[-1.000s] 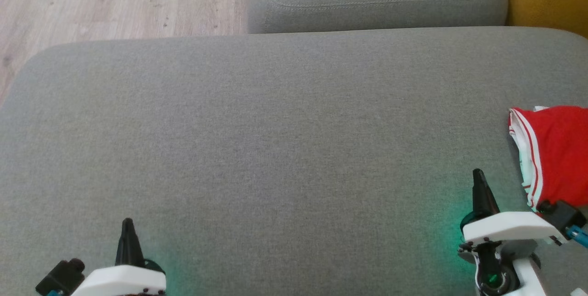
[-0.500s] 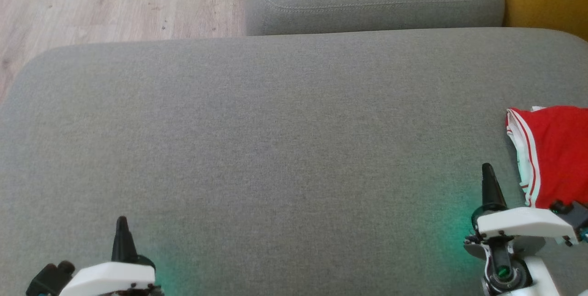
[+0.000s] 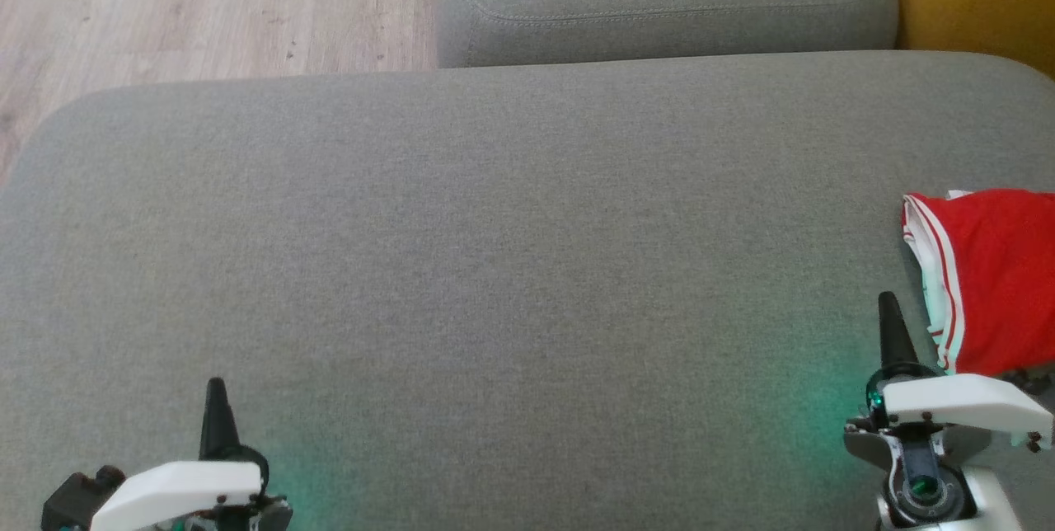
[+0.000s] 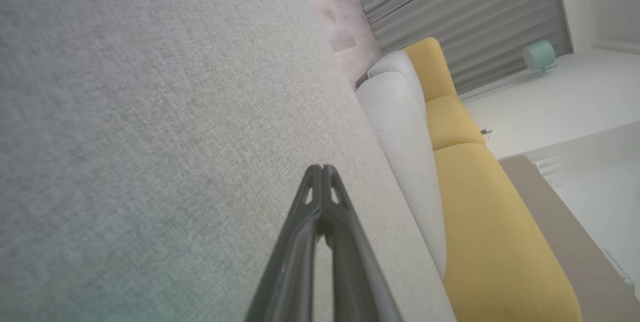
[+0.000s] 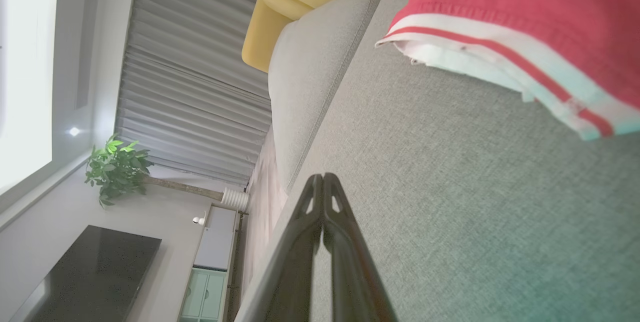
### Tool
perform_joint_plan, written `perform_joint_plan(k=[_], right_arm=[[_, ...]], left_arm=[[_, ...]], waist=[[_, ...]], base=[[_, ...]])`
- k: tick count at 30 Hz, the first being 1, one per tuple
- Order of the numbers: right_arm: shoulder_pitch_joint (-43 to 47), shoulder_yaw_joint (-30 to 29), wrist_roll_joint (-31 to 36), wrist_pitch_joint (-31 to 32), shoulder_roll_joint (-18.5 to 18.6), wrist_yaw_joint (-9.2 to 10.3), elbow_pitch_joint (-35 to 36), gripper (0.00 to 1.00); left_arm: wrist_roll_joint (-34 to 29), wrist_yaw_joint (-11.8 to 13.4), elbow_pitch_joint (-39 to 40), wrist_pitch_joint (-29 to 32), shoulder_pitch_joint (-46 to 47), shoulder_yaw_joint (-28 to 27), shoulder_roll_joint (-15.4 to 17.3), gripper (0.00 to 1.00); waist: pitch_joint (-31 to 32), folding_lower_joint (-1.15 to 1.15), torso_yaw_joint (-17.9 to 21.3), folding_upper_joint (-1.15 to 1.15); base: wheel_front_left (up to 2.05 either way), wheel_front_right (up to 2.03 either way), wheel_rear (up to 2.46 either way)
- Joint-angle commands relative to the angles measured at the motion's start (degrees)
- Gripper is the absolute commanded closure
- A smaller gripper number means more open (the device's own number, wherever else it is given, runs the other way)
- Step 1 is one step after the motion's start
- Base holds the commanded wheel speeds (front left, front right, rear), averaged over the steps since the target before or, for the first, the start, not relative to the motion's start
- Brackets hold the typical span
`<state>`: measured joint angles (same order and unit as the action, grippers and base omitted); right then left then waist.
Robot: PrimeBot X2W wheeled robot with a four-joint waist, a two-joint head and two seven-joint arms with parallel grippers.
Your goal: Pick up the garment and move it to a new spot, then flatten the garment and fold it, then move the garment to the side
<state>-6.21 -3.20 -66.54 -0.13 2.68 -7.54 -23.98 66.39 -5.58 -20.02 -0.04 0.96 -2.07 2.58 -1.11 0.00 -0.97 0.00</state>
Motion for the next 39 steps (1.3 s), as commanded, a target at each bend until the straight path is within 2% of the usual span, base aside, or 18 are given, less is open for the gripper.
perform_joint_plan(k=[1,29,39], right_arm=[[-1.24,0.37,-1.55,0.39,0.21,0.04,2.56,1.0],[-0.24,-2.56,-20.63,5.32,0.2,0.05,8.42,1.0],[0.03,-3.32,-25.62,6.62,0.2,0.05,9.95,1.0]], left_arm=[[1.43,-0.47,2.28,0.27,3.1,-1.89,0.23,1.0],[20.74,-1.61,5.19,5.22,4.79,-3.91,0.29,1.0],[25.79,-1.91,5.96,6.52,5.24,-4.44,0.3,1.0]], waist=[[0.02,0.0,0.02,0.0],[0.74,0.0,0.77,0.0],[0.93,0.0,0.97,0.0]], base=[[0.0,0.0,0.0],[0.0,0.0,0.0],[0.0,0.0,0.0]])
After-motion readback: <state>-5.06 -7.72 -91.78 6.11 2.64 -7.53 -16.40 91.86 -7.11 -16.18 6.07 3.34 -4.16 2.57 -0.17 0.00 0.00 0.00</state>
